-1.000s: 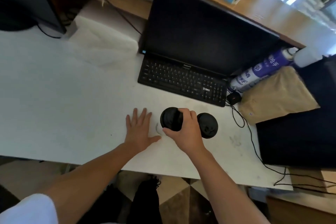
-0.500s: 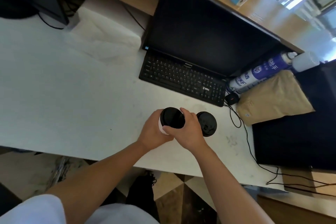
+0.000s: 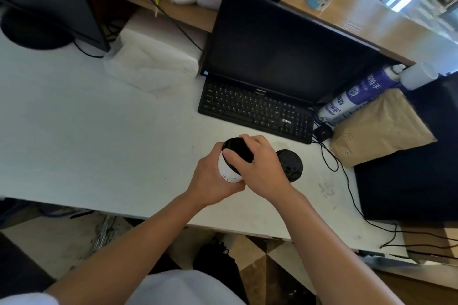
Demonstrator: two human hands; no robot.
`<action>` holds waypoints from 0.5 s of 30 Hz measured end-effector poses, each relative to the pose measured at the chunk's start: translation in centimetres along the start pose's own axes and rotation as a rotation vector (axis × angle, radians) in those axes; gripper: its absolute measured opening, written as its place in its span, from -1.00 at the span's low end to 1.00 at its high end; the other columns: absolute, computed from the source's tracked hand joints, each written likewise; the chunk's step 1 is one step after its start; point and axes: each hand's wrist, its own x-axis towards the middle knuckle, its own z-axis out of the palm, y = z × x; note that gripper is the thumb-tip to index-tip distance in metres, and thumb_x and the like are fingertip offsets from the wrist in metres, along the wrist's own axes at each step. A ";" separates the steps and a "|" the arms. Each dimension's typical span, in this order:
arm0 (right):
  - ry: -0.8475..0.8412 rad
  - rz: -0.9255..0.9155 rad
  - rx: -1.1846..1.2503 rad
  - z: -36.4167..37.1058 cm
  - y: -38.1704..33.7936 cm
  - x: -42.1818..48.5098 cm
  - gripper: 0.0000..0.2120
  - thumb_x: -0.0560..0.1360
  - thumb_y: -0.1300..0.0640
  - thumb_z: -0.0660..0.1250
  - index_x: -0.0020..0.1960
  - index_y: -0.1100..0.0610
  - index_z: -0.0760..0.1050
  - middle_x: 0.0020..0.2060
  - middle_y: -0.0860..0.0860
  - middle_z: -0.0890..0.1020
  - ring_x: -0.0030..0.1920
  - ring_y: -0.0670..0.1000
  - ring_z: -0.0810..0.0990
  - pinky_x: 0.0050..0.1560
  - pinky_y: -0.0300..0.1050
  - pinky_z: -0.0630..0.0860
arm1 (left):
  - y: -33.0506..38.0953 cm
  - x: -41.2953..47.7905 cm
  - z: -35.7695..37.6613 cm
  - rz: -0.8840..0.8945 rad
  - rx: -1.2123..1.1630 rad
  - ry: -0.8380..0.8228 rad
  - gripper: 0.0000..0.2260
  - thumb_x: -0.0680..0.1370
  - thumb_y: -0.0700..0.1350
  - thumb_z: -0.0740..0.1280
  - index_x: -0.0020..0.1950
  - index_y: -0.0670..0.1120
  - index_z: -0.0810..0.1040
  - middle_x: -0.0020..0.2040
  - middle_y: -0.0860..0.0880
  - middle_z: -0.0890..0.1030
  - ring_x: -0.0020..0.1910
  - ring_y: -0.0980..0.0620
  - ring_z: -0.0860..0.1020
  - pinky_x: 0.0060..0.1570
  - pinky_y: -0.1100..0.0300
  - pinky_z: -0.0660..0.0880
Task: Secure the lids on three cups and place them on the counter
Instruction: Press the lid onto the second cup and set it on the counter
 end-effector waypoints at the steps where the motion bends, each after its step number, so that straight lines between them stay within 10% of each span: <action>1: 0.008 -0.022 -0.002 0.0 -0.3 -0.1 -0.58 0.54 -0.13 0.38 0.25 0.13 0.51 0.13 -0.01 0.47 0.01 -0.15 0.47 -0.08 -0.45 0.37 | 0.3 0.1 -0.2 0.004 -0.004 0.008 -0.25 0.26 0.05 0.65 0.34 0.13 0.35 0.10 0.17 0.59 0.04 0.11 0.62 -0.05 0.25 0.63; 15: -0.161 -0.226 -0.051 -0.9 0.7 -1.0 -0.51 0.59 -0.01 0.36 0.45 0.17 0.39 0.26 -0.05 0.39 0.21 -0.14 0.40 0.14 -0.52 0.33 | 0.9 -0.2 -1.7 0.044 0.002 -0.113 -0.34 0.29 -0.08 0.61 0.28 0.18 0.37 0.08 0.24 0.59 0.05 0.24 0.58 -0.06 0.31 0.61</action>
